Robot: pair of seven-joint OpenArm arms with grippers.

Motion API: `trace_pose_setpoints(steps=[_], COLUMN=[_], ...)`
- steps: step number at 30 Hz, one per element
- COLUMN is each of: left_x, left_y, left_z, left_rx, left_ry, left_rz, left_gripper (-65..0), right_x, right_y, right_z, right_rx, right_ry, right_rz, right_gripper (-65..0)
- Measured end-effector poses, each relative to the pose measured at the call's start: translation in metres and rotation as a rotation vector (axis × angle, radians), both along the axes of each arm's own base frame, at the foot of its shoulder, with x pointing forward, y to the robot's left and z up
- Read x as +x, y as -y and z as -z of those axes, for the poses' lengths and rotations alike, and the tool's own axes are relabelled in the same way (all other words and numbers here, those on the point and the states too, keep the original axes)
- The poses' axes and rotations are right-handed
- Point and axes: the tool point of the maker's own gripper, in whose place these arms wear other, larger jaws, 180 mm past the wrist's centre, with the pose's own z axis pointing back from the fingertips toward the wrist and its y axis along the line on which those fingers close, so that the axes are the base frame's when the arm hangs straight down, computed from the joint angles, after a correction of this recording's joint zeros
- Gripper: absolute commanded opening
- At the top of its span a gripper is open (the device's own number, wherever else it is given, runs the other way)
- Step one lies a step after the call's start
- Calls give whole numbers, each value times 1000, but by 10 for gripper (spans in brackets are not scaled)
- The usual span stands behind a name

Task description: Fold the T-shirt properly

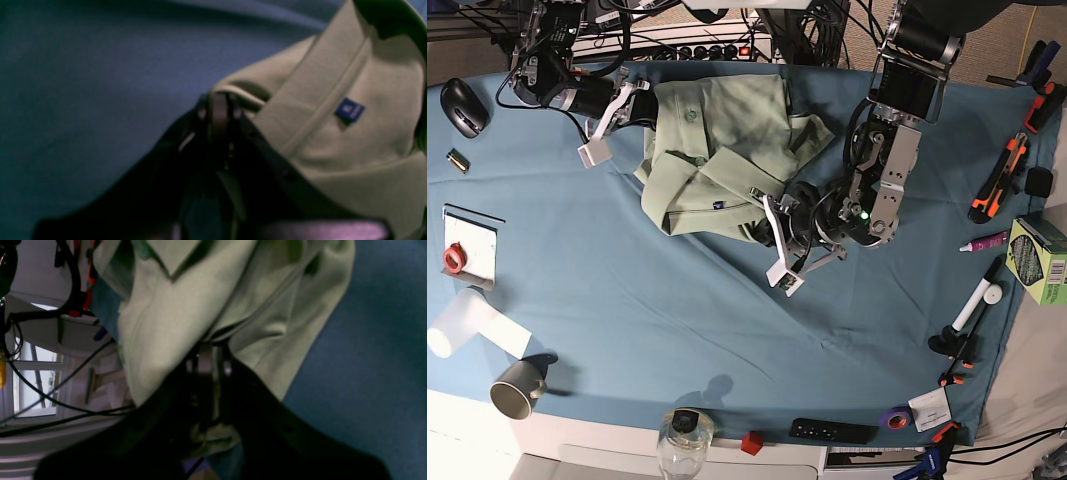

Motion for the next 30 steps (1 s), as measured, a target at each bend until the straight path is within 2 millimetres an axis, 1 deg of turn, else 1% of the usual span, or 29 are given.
trace_pose_setpoints(steps=[6,10,11,13,14,15,19,21,22,23,25,28,30], left_x=[0,0,-2,-5,-5,-5,0,8,15,21,34,45,49], left_y=[0,1,3,9,10,11,8,4,1,-3,-17,-38,-51], left_z=[0,0,-2,-6,-8,-9,-10,-15,-18,-22,-29,-33,-35], left_rx=[0,0,-10,-30,-42,-47,-24,-4,9,21,59,94,91], left_ry=[0,2,6,23,24,28,44,64,77,94,122,126,125], left_rz=[0,7,24,72,76,80,81,77,61,56,34,-9,-40], left_gripper=[-650,-650,-583,-441,-393,-370,-366,-366,-366,-366,-366,-366,-367], right_x=[0,0,-1,1,2,4,11,20,27,35,47,48,45], right_y=[3,3,3,3,3,2,4,10,18,30,61,107,133], right_z=[6,7,8,7,5,4,2,0,-2,-2,-5,-12,-15], right_rx=[-49,-53,-58,-59,-53,-51,-58,-74,-94,-133,-211,-304,-361], right_ry=[-11,-12,-13,-2,9,22,47,63,76,86,96,93,75], right_rz=[-9,-8,-9,-8,-5,2,24,44,60,85,148,218,253], right_gripper=[-650,-650,-639,-475,-407,-369,-364,-364,-364,-364,-364,-364,-364])
